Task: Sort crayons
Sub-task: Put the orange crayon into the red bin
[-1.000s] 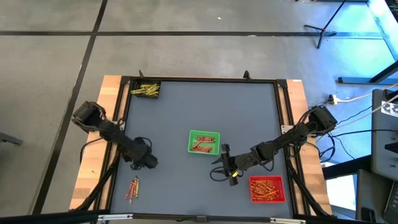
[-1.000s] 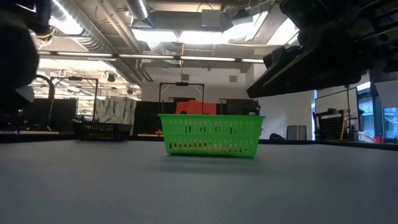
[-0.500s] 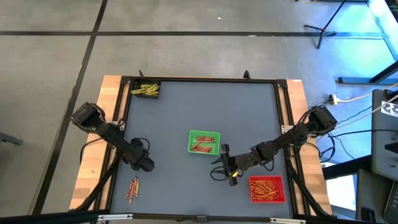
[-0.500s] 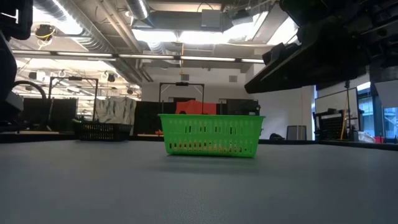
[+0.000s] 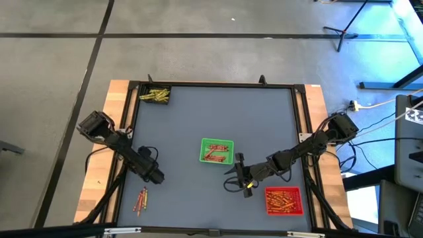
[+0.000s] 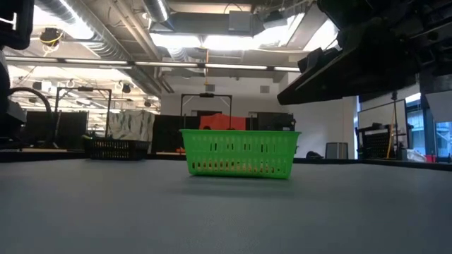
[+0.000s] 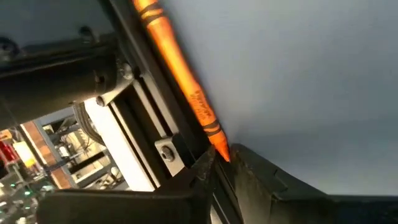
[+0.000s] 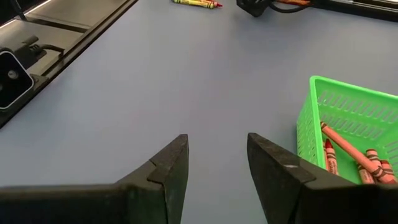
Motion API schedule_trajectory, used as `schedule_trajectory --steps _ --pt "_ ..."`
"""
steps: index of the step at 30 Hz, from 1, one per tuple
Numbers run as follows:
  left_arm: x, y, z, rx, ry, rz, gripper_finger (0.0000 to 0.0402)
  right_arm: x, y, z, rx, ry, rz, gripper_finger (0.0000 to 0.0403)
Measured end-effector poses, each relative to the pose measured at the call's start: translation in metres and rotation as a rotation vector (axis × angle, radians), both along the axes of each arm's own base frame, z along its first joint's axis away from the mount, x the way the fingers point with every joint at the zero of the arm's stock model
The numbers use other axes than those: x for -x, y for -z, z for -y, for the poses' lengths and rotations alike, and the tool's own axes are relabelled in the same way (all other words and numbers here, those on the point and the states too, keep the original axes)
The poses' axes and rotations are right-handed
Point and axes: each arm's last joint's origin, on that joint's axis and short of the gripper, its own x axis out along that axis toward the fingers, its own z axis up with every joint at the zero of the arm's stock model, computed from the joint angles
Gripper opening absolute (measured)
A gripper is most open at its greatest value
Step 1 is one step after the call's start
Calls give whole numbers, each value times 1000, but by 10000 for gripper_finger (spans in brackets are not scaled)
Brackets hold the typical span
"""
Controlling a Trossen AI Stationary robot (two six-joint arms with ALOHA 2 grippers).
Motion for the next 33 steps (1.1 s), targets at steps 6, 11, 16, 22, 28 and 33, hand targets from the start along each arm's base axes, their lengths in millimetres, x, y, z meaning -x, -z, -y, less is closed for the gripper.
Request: schedule_trajectory --steps 6,11,16,22,28,33 --pt "-3 -1 -4 -153 119 78 32 0 0 0 3 -1 0 160" --pt "-9 -3 -5 -297 262 205 26 0 0 0 4 -1 0 160" --pt "-29 -14 6 -338 371 346 25 0 0 0 8 -3 1 160" --pt "-46 -38 15 -304 411 304 25 0 0 0 9 -3 1 160" --pt "-56 -66 10 -194 362 340 49 0 0 0 8 -3 1 160" --pt "-52 -86 -18 -114 316 437 107 0 0 0 6 -2 0 160"
